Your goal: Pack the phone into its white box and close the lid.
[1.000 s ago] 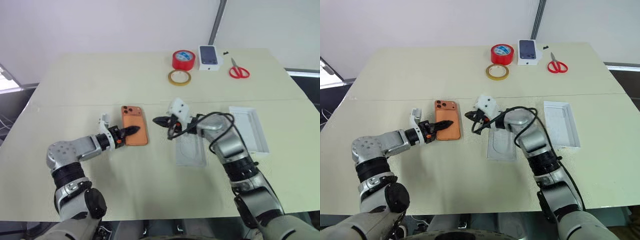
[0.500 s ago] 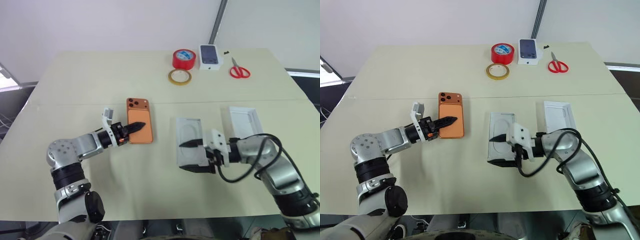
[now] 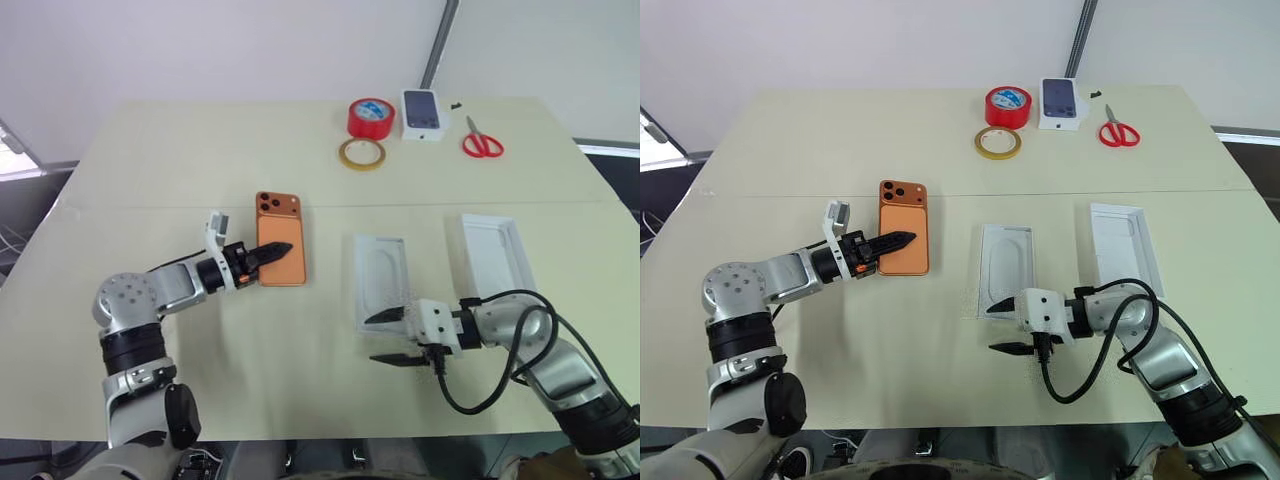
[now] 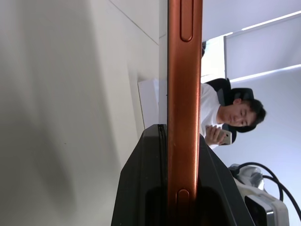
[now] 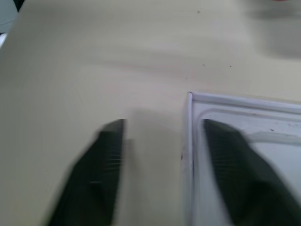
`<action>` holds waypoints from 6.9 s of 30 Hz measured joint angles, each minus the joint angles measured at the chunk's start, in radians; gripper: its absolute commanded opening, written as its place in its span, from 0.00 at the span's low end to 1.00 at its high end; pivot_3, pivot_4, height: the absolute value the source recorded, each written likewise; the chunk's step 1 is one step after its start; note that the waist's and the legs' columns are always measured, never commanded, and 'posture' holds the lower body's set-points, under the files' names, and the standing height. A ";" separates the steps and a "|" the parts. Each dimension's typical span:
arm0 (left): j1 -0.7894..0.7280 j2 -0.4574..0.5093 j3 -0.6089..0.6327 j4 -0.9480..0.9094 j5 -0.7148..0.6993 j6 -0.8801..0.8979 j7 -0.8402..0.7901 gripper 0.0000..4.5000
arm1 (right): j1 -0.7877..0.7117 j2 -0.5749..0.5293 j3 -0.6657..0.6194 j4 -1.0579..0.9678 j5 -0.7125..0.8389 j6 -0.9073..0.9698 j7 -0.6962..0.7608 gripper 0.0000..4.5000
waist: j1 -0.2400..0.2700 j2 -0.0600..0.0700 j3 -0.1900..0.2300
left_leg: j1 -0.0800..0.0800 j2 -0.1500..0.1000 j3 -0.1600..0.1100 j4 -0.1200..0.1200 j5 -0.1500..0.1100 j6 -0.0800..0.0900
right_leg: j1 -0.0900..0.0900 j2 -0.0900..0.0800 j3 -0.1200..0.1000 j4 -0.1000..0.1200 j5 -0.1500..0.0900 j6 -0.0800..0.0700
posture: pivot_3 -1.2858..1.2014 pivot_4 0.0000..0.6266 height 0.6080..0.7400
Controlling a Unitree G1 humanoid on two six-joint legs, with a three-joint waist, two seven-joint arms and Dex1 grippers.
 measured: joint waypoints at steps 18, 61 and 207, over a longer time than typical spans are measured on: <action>0.012 0.004 -0.034 0.002 0.000 -0.023 0.002 0.00 | -0.002 -0.005 -0.017 0.035 0.022 0.006 -0.014 0.01 | -0.001 0.000 0.000 | 0.000 0.000 0.000 0.000 0.000 0.000 | 0.000 0.000 0.000 0.000 0.000 0.000 | 0.52 0.24 1.00; 0.005 -0.203 -0.147 0.017 -0.041 -0.056 0.122 0.00 | -0.046 0.031 -0.289 0.058 0.196 0.258 -0.189 0.79 | 0.010 -0.001 0.000 | 0.000 0.000 0.001 0.001 0.000 0.001 | 0.000 0.000 0.000 0.000 0.000 0.000 | 0.52 0.24 1.00; -0.215 -0.158 -0.826 0.308 0.879 -0.900 -0.526 0.00 | 0.093 -0.092 -0.351 0.222 -0.107 0.008 -0.252 0.01 | 0.022 0.004 -0.002 | 0.002 0.000 0.000 0.005 -0.003 0.007 | 0.006 0.001 0.000 -0.001 0.000 0.000 | 0.52 0.24 1.00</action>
